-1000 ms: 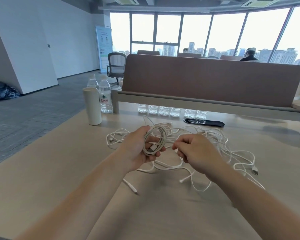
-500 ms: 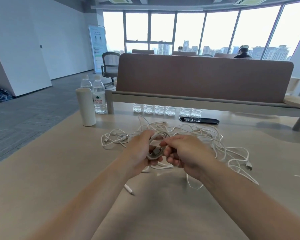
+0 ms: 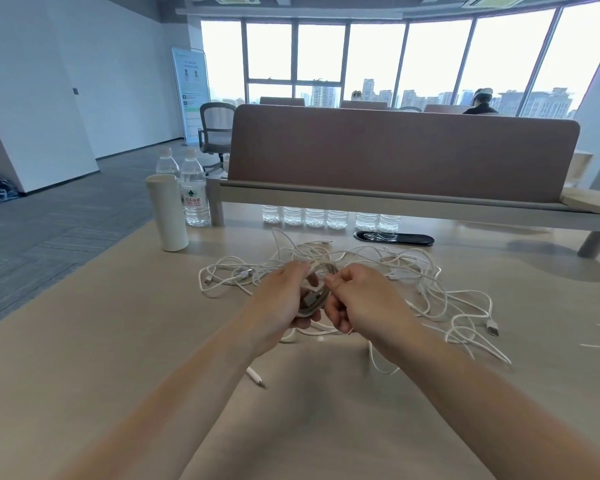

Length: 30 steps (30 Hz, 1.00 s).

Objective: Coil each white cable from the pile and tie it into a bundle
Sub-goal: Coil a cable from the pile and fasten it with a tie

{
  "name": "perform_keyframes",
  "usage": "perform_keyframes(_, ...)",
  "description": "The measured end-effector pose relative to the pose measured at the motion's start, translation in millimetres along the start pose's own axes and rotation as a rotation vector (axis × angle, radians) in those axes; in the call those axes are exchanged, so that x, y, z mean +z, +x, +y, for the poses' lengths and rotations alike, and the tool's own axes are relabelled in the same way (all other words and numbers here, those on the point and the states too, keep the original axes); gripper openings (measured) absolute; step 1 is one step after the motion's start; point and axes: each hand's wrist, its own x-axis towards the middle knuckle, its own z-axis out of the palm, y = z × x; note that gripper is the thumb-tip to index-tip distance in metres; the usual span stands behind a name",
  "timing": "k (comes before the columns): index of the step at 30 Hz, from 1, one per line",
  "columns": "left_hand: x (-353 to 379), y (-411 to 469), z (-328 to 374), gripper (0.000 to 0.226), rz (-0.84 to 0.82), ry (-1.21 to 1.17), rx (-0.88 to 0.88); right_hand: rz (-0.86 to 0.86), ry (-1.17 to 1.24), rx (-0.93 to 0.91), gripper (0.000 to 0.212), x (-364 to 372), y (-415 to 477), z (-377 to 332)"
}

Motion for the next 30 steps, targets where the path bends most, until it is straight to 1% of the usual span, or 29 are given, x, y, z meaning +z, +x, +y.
perform_keyframes(2, -1.2, -1.1, 0.7, 0.029, -0.026, -0.03, -0.002, -0.004, 0.026, 0.014, 0.028, -1.8, 0.9, 1.5)
perform_keyframes(4, -2.2, -2.4, 1.2, 0.029, -0.054, -0.065, -0.002, 0.001, 0.112, 0.049, 0.023, -3.6, 2.0, 3.2)
perform_keyframes(8, -2.8, -3.0, 1.1, 0.033, -0.083, -0.094, -0.005, 0.025, 0.309, 0.152, 0.023, -5.8, 2.8, 4.4)
perform_keyframes(13, -0.8, -5.1, 0.8, 0.036, -0.052, -0.053, -0.022, -0.008, 0.343, 0.144, 0.018, -6.5, 5.9, 7.7)
perform_keyframes(17, -1.2, -4.8, -1.0, 0.033, -0.09, -0.041, -0.014, -0.028, 0.279, 0.13, 0.021, -7.3, 4.4, 5.9)
perform_keyframes(21, 1.3, -5.7, -3.7, 0.029, -0.109, -0.063, -0.003, -0.005, 0.254, 0.148, 0.023, -6.4, 3.5, 5.3)
perform_keyframes(25, 4.0, -4.0, -5.5, 0.026, -0.055, -0.045, 0.039, -0.053, 0.382, 0.19, 0.026, -3.1, 3.4, 7.0)
perform_keyframes(30, 2.1, -1.5, -3.9, 0.027, 0.006, -0.013, 0.06, -0.186, 0.466, 0.209, 0.012, -7.1, 2.5, 6.7)
